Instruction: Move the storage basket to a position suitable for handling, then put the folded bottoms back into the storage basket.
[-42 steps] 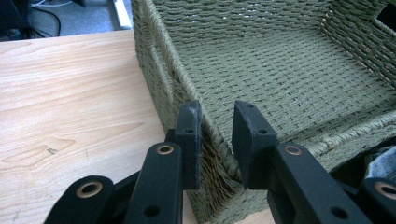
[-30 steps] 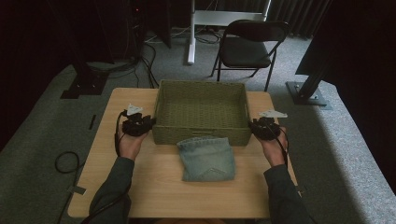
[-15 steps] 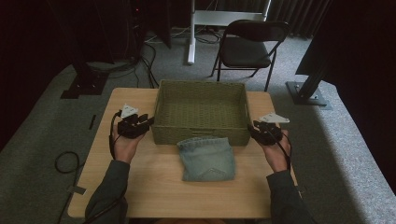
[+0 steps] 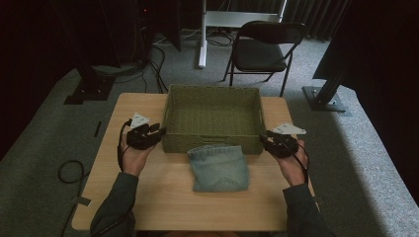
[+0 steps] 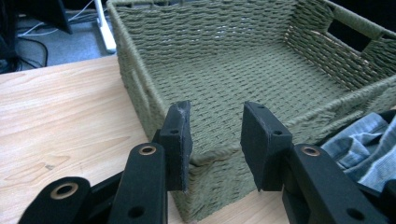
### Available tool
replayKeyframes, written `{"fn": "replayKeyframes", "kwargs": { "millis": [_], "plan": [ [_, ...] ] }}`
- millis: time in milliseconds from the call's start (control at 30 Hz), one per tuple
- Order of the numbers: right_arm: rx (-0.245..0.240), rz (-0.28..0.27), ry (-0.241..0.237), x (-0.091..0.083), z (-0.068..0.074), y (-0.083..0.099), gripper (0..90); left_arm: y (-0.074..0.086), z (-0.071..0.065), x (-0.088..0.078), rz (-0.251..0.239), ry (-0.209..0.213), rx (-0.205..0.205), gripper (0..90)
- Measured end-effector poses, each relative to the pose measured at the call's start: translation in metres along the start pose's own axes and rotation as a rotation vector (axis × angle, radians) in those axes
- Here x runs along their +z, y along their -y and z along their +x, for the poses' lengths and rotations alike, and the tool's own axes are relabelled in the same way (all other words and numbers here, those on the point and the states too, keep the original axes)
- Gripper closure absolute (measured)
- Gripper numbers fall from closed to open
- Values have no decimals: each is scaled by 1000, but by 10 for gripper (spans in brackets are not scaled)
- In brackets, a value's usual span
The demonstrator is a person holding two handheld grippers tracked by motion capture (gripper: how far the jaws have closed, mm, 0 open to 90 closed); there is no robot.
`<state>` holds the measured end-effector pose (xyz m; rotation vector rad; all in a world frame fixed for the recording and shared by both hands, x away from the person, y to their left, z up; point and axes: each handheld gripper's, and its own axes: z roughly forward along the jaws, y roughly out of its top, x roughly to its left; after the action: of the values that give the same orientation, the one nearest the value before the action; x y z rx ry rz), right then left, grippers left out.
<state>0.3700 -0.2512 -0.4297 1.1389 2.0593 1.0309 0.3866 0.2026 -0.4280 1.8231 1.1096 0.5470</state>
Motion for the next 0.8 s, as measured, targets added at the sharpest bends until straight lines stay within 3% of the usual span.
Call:
{"fn": "replayKeyframes", "kwargs": {
  "millis": [500, 800],
  "plan": [
    [-41, 6, -46, -7, 22, 7, 579, 1, -27, 4, 12, 67, 41, 616],
    [-39, 34, -92, -3, 38, 19, 534, 17, -57, 15, 30, 120, 55, 572]
  ]
}}
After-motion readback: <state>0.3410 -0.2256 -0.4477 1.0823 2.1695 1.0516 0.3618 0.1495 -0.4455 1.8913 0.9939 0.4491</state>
